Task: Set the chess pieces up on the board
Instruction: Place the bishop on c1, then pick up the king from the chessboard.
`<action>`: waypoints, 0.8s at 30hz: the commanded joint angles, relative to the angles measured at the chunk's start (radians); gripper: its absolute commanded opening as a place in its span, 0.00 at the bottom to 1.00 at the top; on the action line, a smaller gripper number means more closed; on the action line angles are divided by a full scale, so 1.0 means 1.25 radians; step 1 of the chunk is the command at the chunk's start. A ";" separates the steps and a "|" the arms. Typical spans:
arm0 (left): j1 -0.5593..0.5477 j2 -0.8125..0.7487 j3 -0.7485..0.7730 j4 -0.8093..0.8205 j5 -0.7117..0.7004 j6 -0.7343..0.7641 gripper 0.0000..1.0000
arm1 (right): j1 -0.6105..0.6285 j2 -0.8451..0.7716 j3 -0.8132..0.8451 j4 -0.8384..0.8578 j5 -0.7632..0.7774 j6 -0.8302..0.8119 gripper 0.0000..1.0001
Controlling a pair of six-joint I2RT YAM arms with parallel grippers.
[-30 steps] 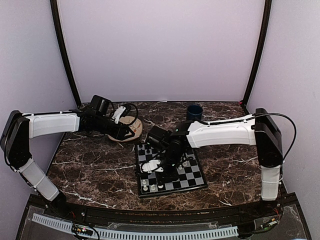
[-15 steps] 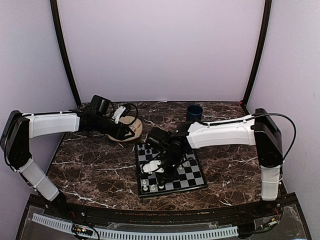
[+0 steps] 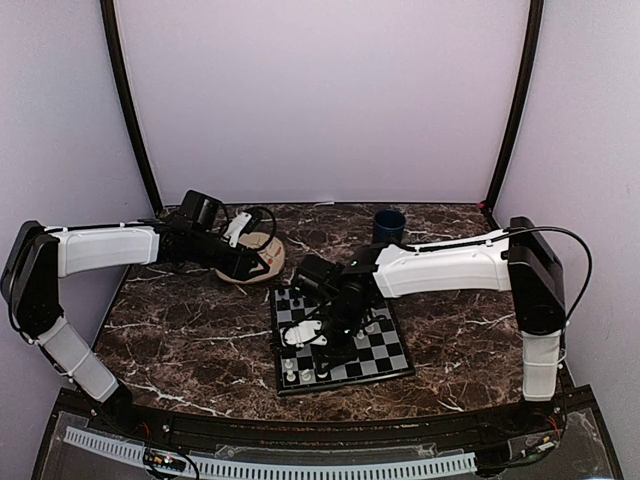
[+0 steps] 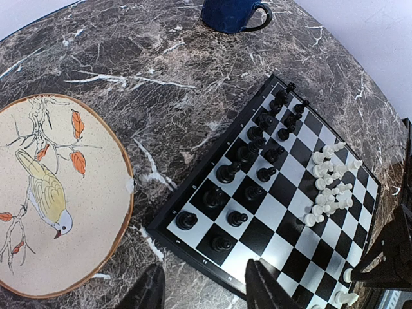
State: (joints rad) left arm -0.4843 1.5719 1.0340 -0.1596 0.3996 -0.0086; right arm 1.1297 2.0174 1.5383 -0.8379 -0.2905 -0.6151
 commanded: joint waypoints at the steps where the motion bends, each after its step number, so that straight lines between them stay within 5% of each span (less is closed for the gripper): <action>1: 0.005 -0.029 0.021 -0.014 -0.002 0.001 0.45 | 0.005 -0.011 -0.006 0.005 -0.003 0.003 0.29; 13: 0.005 -0.036 -0.009 0.017 0.041 0.003 0.45 | -0.090 -0.132 0.013 -0.040 -0.061 0.010 0.35; 24: 0.004 -0.035 -0.007 0.029 0.075 0.010 0.45 | -0.220 -0.137 -0.068 0.028 0.031 0.063 0.24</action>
State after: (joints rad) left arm -0.4843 1.5696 1.0306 -0.1360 0.4713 -0.0097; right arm 0.8436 1.8290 1.4811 -0.8223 -0.2817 -0.5545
